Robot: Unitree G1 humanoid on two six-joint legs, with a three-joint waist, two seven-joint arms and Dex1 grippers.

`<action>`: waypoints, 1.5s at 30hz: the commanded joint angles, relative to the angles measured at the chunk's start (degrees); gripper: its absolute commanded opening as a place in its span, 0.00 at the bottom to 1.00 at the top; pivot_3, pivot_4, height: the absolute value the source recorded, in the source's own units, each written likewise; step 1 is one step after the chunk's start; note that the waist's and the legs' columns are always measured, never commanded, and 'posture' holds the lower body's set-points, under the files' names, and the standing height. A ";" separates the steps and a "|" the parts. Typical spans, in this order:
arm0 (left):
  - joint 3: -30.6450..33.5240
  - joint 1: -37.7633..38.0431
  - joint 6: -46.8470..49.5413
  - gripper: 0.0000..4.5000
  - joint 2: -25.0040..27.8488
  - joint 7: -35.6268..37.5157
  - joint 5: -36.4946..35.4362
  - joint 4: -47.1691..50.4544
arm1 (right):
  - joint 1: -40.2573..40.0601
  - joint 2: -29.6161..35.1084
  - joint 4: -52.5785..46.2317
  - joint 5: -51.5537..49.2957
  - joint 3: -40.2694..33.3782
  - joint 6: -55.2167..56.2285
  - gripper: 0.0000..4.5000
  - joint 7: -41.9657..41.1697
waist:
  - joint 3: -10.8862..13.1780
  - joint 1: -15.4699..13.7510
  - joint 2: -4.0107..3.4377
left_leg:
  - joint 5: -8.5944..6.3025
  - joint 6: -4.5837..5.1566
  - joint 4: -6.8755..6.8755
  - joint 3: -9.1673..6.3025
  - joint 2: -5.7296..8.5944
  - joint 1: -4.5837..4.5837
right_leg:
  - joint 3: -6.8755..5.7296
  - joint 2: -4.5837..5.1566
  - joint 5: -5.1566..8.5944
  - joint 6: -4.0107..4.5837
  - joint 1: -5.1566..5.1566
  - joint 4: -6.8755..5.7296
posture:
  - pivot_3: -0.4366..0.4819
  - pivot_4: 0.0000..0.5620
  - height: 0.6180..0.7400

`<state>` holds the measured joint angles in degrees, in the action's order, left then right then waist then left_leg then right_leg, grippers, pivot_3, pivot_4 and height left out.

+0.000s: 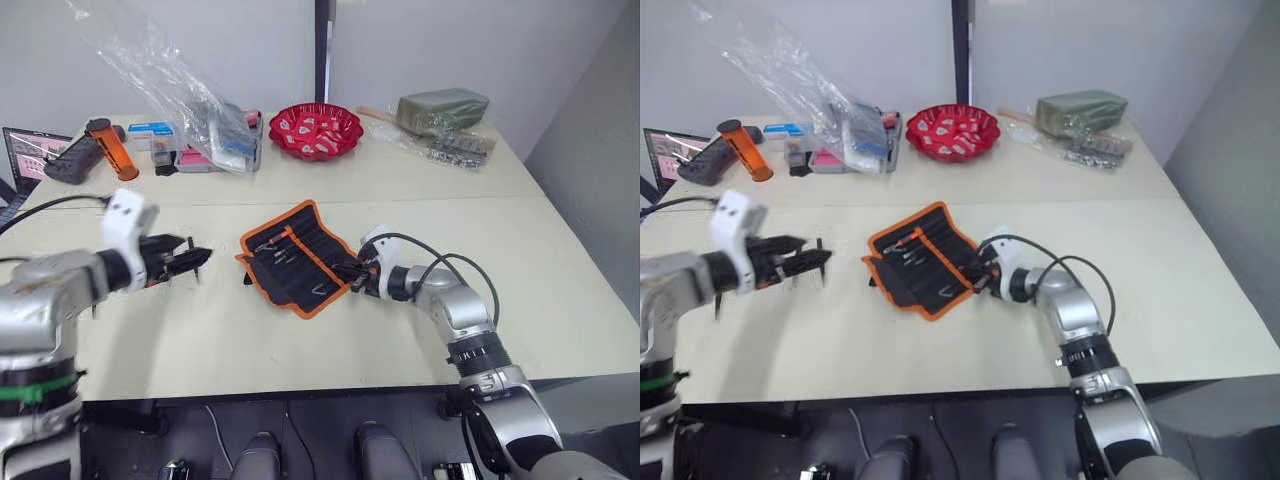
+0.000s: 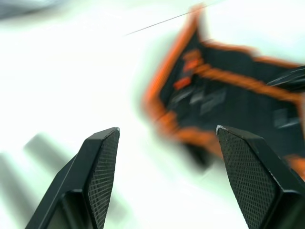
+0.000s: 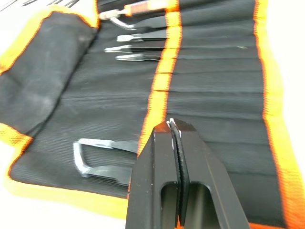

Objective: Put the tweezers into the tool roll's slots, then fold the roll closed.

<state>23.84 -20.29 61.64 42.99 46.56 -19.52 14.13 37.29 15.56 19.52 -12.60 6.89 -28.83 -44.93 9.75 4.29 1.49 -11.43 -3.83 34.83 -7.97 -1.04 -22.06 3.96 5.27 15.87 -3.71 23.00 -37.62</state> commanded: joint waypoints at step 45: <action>13.11 11.56 -28.51 0.77 -9.77 -30.65 3.42 -19.54 | -0.15 -0.63 9.96 8.08 5.58 8.38 0.00 -3.39 | -0.45 -0.51 0.55 | -0.18 -0.12 -0.12 0.16 -0.09 0.79 | -0.01 -0.02 0.00 0.09 -0.87 0.54 | 0.48 0.27 1.00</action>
<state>37.22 -7.31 36.54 31.43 15.56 -17.38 -2.30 39.26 14.73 28.00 -5.27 11.51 -17.19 -48.38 9.30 3.78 2.04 -11.61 -3.95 34.71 -7.81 -1.13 -21.28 3.94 5.24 15.87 -3.62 22.14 -37.09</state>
